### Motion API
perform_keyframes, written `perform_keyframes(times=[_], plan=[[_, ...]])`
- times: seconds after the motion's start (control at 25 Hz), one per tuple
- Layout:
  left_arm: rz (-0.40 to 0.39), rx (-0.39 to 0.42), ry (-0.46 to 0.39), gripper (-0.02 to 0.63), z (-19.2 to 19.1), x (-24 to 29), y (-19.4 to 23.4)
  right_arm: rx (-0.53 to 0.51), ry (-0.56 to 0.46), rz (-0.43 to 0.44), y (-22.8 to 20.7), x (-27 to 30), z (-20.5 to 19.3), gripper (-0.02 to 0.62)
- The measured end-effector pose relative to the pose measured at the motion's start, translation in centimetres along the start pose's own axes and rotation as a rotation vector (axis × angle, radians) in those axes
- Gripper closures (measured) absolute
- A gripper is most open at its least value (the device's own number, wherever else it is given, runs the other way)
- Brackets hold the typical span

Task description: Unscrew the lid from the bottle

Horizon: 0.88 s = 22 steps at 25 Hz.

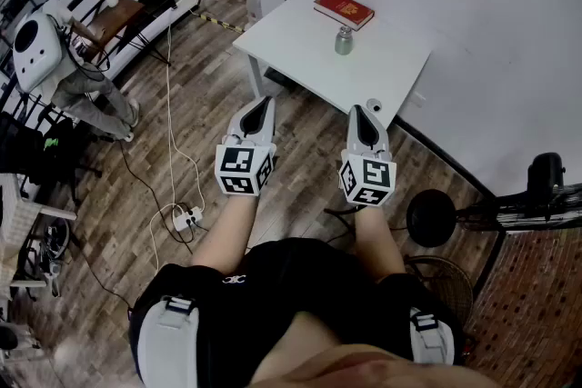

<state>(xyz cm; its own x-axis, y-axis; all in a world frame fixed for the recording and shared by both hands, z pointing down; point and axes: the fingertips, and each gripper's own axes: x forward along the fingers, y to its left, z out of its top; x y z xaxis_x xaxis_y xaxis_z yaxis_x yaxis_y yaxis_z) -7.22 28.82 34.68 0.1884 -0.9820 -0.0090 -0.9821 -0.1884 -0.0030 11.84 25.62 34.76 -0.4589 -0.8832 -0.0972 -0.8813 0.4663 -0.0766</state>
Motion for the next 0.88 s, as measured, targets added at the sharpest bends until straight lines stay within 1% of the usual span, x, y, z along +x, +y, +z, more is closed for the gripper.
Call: perform_keyframes(times=[0.16,0.44,0.72,0.88], plan=[[0.001,0.004,0.011,0.554,-0.5,0.5,-0.9,0.027,-0.011,0.022,-0.4,-0.1,0.1,0.594],[0.010,0.002,0.006,0.554,-0.9,1.3,-2.7,0.022,-0.019,0.030,-2.1,-0.5,-0.1,0.594],[0.003,-0.011,-0.007,0.554,-1.1,2.3,-4.5,0.014,-0.017,0.041,-3.4,-1.2,-0.6,0.594],[-0.005,-0.016,-0.008,0.554,-1.3,3.5,-5.3,0.011,-0.009,0.045,-4.6,-0.5,-1.2,0.592]])
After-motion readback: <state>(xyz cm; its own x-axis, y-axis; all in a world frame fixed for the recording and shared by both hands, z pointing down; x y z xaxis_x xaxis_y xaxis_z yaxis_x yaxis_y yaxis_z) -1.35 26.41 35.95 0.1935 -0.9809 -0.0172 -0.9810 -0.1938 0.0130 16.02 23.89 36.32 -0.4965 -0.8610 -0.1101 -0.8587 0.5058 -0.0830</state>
